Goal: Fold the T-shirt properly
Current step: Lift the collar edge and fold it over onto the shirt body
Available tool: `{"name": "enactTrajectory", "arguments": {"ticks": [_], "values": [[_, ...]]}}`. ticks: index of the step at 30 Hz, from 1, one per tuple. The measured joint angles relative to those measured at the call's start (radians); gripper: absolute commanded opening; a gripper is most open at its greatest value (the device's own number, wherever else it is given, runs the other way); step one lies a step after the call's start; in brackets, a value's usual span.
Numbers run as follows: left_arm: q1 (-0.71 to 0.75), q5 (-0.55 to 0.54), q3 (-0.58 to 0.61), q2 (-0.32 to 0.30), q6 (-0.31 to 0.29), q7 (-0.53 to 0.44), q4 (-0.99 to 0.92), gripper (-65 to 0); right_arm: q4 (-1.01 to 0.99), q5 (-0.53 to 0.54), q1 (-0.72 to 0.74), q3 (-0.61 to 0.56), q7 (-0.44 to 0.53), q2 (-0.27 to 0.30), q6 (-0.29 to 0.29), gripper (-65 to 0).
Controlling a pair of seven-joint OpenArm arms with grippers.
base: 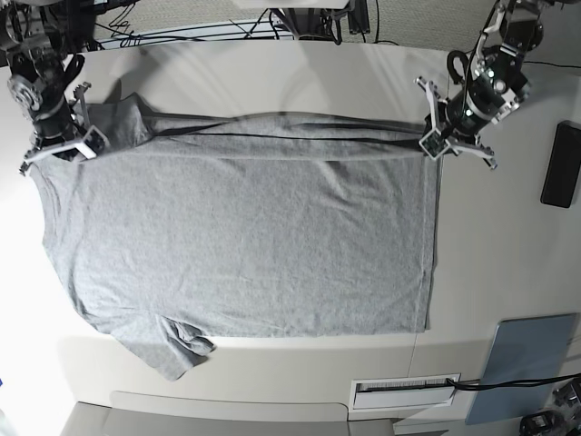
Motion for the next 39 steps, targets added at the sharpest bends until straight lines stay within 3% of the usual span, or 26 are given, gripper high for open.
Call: {"name": "enactTrajectory", "arguments": {"ticks": [11,24,39], "values": [[-0.039,0.006,0.000,0.016,0.001,-0.046,-0.098,-65.0,-0.070,-0.029,0.219,-0.204,0.003,-0.002,0.000,-65.0],[-0.079,0.006,0.000,0.019,0.001,-0.045,-0.104,-65.0,-0.145,-0.029,0.322,-0.306,0.014,-0.002,0.000,-65.0],[-0.156,0.016,0.000,0.055,0.001,-0.045,-0.190,-65.0,-0.154,-0.031,0.389,-0.309,0.014,-0.002,0.000,-65.0]]}}
